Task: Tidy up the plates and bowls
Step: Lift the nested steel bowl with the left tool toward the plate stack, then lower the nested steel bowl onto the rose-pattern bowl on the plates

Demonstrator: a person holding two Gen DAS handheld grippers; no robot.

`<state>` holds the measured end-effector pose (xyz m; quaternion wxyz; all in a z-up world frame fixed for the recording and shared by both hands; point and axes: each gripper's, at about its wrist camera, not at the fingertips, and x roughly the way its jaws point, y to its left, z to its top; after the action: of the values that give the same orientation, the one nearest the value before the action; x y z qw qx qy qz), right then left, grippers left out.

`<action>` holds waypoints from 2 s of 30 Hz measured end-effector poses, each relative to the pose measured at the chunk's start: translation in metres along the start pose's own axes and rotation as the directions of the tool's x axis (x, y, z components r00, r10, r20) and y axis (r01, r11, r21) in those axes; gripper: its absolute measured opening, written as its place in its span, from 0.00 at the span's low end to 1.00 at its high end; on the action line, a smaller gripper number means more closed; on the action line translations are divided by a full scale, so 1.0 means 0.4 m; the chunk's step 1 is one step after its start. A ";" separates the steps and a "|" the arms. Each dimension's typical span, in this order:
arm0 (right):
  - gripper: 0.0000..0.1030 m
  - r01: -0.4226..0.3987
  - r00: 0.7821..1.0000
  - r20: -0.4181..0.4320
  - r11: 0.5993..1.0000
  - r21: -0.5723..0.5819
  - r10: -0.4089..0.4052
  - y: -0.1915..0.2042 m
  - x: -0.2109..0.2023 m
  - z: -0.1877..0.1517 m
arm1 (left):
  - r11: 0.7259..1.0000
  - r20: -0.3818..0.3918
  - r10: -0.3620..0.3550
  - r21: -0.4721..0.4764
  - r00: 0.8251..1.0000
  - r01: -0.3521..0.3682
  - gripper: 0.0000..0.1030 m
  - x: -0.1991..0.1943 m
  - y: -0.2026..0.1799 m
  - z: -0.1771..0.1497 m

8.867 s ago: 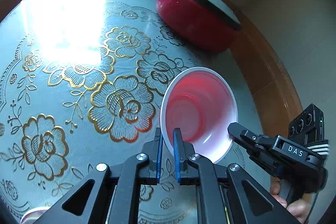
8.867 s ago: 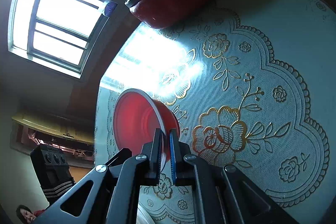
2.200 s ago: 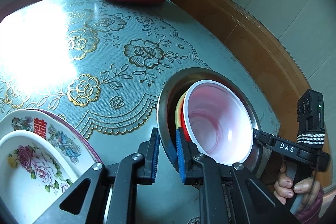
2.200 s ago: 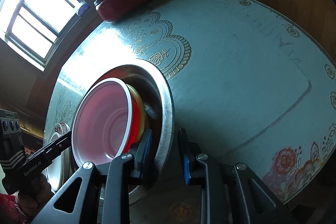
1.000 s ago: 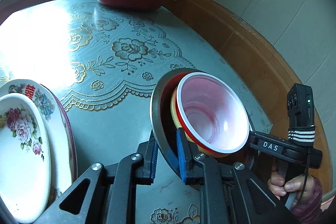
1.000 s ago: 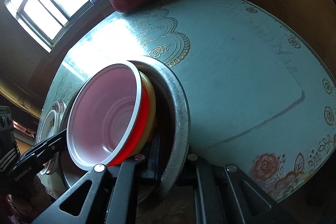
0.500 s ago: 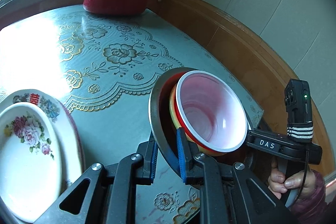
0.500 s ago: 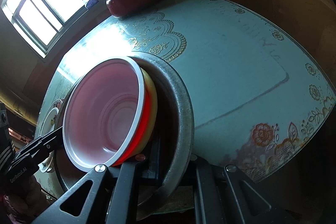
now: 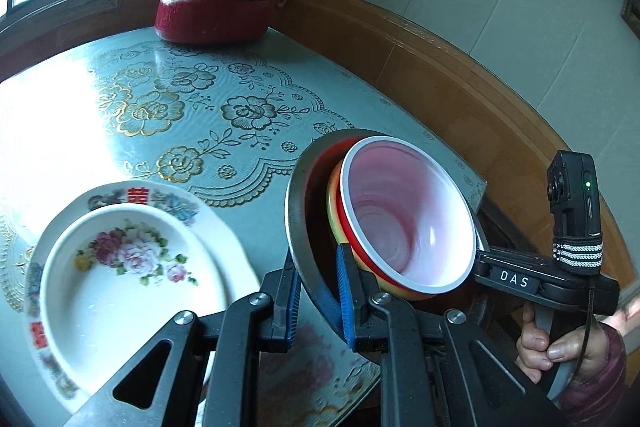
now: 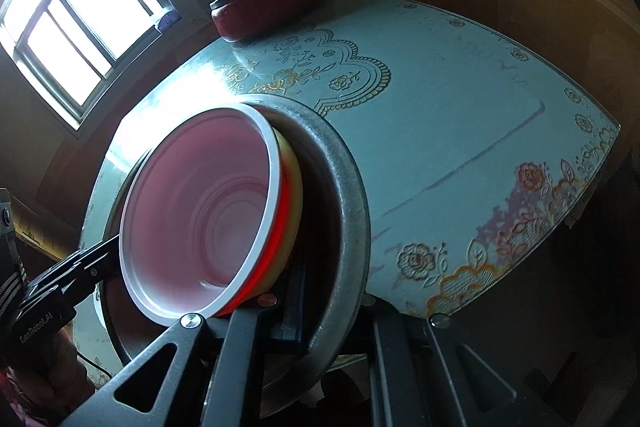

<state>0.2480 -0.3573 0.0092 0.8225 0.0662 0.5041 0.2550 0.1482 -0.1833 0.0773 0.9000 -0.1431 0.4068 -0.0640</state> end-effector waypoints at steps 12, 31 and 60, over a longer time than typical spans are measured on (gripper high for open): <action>0.07 -0.014 1.000 0.018 1.000 -0.022 0.014 0.093 -0.030 -0.044 | 1.000 0.047 -0.005 -0.024 0.999 0.006 0.17 -0.104 0.049 -0.048; 0.08 -0.127 0.990 0.031 0.960 -0.250 0.139 0.378 0.004 0.058 | 0.987 0.157 0.042 -0.162 0.987 -0.016 0.14 -0.277 0.259 -0.008; 0.09 0.050 0.998 -0.048 0.999 -0.009 -0.051 0.472 0.183 -0.055 | 0.980 -0.091 -0.143 -0.150 0.986 0.128 0.14 -0.136 0.531 -0.044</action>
<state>0.1891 -0.1624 0.0093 0.8165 0.0442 0.5244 0.2376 0.0988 0.0278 0.0391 0.8591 -0.2316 0.4446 -0.1027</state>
